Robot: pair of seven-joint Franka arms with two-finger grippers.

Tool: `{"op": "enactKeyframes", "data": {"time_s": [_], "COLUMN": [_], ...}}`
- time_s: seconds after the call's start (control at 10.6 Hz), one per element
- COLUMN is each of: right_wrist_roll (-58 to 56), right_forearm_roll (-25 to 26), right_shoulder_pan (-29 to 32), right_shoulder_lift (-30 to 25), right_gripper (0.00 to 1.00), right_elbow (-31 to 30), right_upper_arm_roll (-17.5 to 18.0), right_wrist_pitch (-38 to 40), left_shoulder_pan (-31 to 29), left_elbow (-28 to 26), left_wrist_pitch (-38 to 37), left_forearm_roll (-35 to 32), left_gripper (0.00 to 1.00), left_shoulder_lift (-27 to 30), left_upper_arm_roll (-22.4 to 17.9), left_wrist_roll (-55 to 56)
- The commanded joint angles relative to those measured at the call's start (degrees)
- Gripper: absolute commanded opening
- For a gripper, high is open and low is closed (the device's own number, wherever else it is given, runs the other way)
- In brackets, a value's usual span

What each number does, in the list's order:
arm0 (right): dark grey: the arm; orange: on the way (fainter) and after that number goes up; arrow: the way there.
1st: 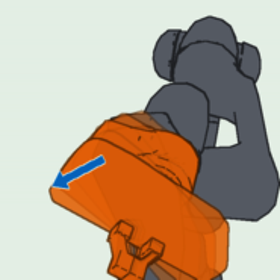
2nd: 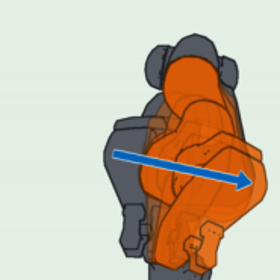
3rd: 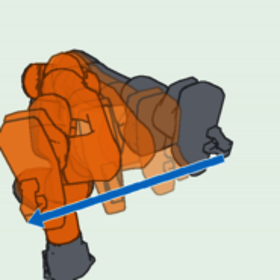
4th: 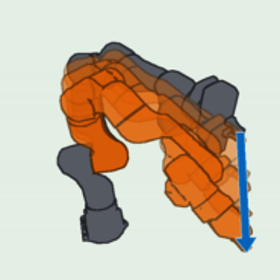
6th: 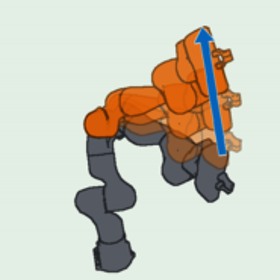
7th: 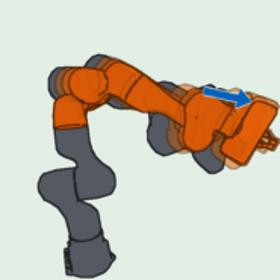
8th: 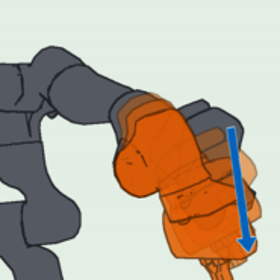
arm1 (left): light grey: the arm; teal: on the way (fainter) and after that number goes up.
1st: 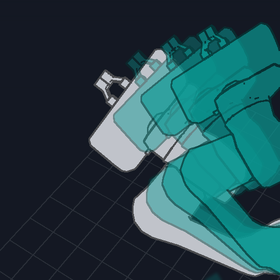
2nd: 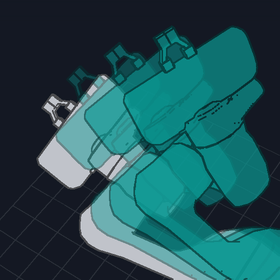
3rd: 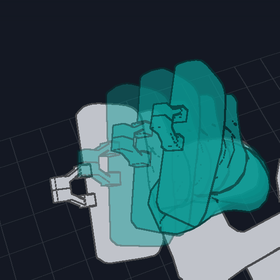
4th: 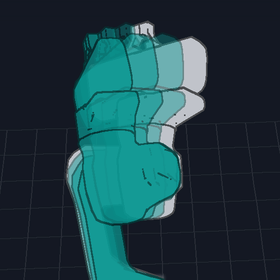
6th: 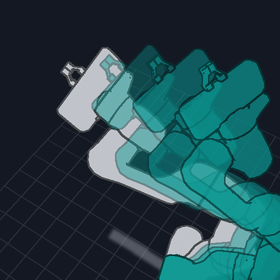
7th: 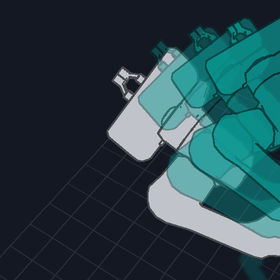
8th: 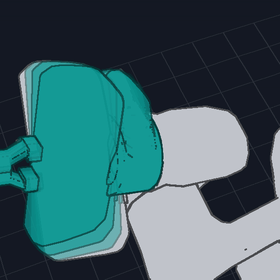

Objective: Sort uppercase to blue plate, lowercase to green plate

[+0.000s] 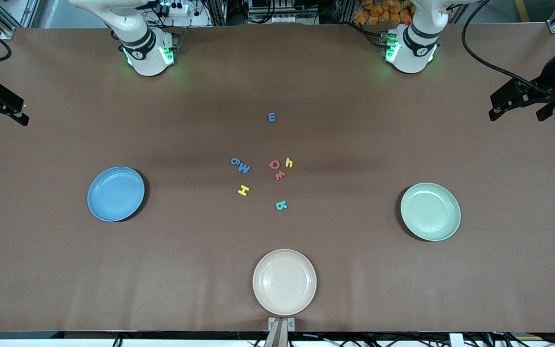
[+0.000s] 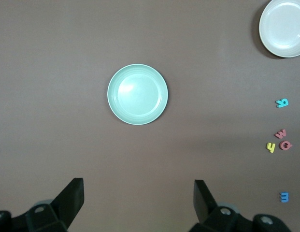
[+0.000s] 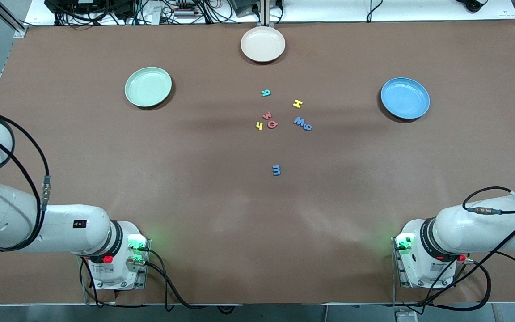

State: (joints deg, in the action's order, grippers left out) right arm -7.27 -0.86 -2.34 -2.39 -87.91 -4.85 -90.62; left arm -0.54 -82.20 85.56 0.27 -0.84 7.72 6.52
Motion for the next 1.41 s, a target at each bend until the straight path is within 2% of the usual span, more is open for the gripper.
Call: {"op": "enactKeyframes", "data": {"time_s": [0.0,0.38,0.56,0.94,1.22,1.32], "right_wrist_roll": [0.6,0.59,0.51,0.42,0.33,0.24], "right_forearm_roll": [-0.9,-0.9,-0.9,-0.9,-0.9,-0.9], "right_shoulder_pan": [0.41,0.41,0.41,0.41,0.15,0.23], "right_shoulder_lift": [0.37,0.37,0.37,0.72,1.42,1.59], "right_gripper": [1.0,1.0,1.0,1.0,1.0,1.0], "right_elbow": [1.25,1.17,1.17,0.73,-0.06,-0.76], "right_upper_arm_roll": [0.1,0.01,0.01,0.01,0.1,0.1], "right_wrist_pitch": [1.32,1.41,1.59,1.59,1.5,0.98], "left_shoulder_pan": [-0.25,-0.25,0.01,0.53,0.62,0.62], "left_elbow": [-0.68,-0.86,-2.78,-4.55,-11.12,-11.84], "left_wrist_pitch": [-0.57,-0.75,-0.83,-0.05,8.71,10.48], "left_forearm_roll": [0.61,0.61,0.69,0.69,0.69,0.61], "left_gripper": [1.0,1.0,1.0,1.0,1.0,1.0], "left_shoulder_lift": [0.84,0.67,0.66,-2.13,-2.94,-4.16], "left_upper_arm_roll": [-0.07,-0.07,0.89,6.51,11.43,13.79], "left_wrist_roll": [-1.42,-1.33,0.41,4.38,7.52,9.63]}}
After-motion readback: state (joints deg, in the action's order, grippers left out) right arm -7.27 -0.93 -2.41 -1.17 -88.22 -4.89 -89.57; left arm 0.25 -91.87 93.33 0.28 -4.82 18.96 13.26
